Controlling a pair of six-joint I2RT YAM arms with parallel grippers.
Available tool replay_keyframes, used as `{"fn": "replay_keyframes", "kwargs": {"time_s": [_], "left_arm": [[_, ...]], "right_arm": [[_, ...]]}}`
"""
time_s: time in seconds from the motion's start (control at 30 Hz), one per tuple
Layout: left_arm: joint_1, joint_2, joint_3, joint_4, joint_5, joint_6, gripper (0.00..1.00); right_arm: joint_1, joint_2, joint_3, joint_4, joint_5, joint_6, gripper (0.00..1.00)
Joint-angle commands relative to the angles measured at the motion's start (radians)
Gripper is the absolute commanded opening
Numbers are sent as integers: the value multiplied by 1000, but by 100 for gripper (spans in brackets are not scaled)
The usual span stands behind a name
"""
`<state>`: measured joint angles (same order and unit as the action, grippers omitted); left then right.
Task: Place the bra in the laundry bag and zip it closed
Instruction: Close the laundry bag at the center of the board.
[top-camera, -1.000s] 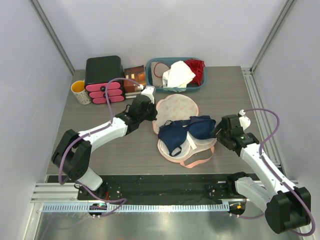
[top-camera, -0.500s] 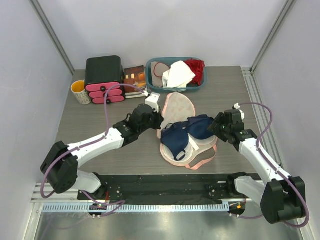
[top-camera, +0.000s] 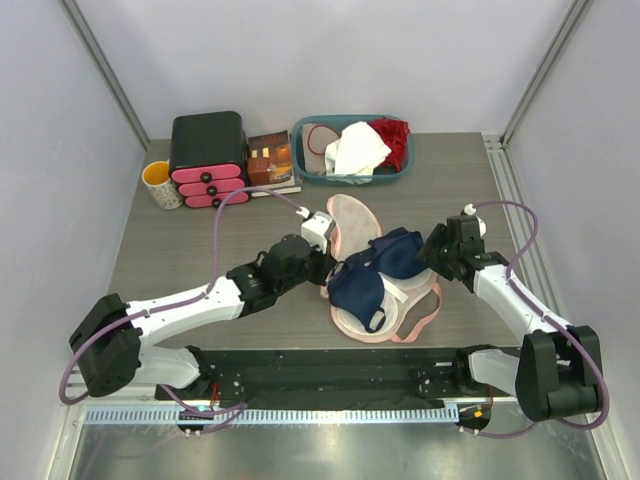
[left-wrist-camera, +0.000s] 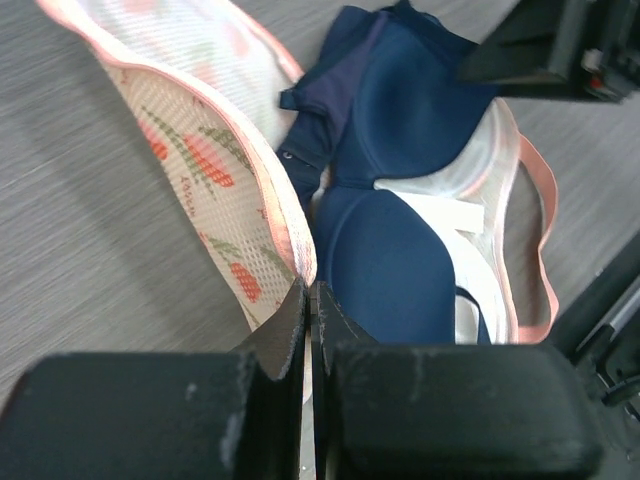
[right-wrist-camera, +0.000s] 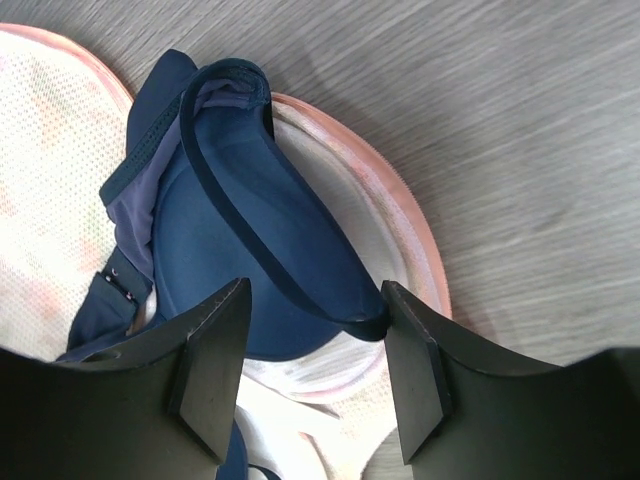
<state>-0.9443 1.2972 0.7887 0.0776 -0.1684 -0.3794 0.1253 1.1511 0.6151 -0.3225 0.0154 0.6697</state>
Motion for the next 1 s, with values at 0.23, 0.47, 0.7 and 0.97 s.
{"fn": "replay_keyframes", "kwargs": {"time_s": [0.23,0.47,0.7,0.97], "left_arm": [[-99,-29,-2,100,-19,97,0],[-105,-39,-32,113,-19,85,0],[-146,5,-20,142,41,88,0],[-206,33,-23,163,55,115,0]], "right_arm": [[-6,25,-6,80,-49,-9,60],[-6,-42,-58,54,-58,-18,68],[-6,-73,-97,22,-74,-12,68],[-6,-152,-161,14,-74,11,68]]}}
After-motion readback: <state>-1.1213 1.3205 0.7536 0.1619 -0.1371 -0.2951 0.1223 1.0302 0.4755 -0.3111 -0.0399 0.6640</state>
